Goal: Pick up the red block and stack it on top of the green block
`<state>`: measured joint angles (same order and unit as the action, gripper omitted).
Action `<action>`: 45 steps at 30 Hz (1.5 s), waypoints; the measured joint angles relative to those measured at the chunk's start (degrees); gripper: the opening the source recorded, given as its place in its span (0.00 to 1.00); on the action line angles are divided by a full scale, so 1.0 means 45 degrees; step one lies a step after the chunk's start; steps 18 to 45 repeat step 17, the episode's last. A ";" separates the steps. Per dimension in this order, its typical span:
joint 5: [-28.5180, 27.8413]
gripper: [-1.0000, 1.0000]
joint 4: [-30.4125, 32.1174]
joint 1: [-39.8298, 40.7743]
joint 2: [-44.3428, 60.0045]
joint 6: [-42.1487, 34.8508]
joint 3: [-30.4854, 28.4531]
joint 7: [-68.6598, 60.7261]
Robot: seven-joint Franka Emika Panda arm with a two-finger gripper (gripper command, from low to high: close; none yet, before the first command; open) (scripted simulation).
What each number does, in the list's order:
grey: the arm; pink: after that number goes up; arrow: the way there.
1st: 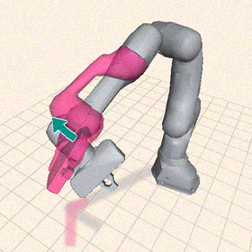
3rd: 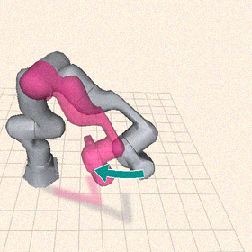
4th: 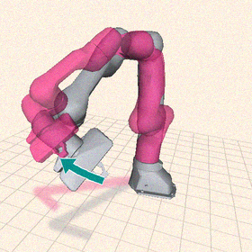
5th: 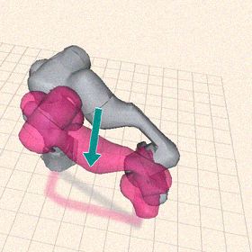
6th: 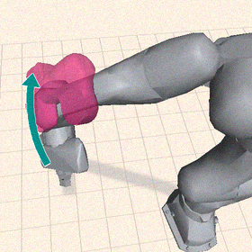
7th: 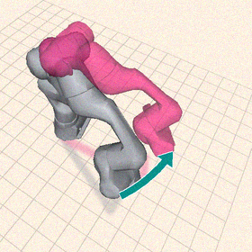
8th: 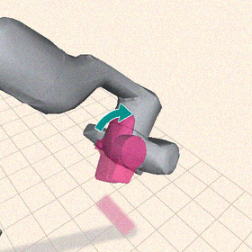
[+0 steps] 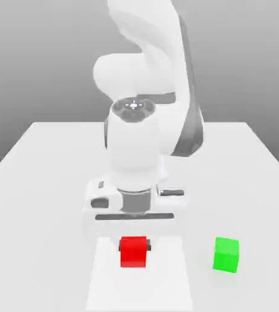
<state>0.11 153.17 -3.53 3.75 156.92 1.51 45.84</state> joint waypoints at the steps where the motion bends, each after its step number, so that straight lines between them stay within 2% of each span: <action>1: 0.0004 0.00 0.0006 -0.0453 -0.0166 -0.0159 0.0229 0.0458; 8: 0.0088 0.00 0.0015 -0.3392 -0.1022 -0.1000 0.1721 0.3691; 10: -0.0160 0.00 -0.0013 -0.4076 -0.0425 -0.0433 0.1574 0.4139; 13: -0.0617 0.00 -0.0072 -0.3728 0.0867 0.0786 0.1154 0.4545; 14: -0.0748 1.00 -0.0087 -0.3770 0.1206 0.1109 0.1066 0.4648; 45: -0.0748 1.00 -0.0087 -0.3770 0.1206 0.1109 0.1066 0.4648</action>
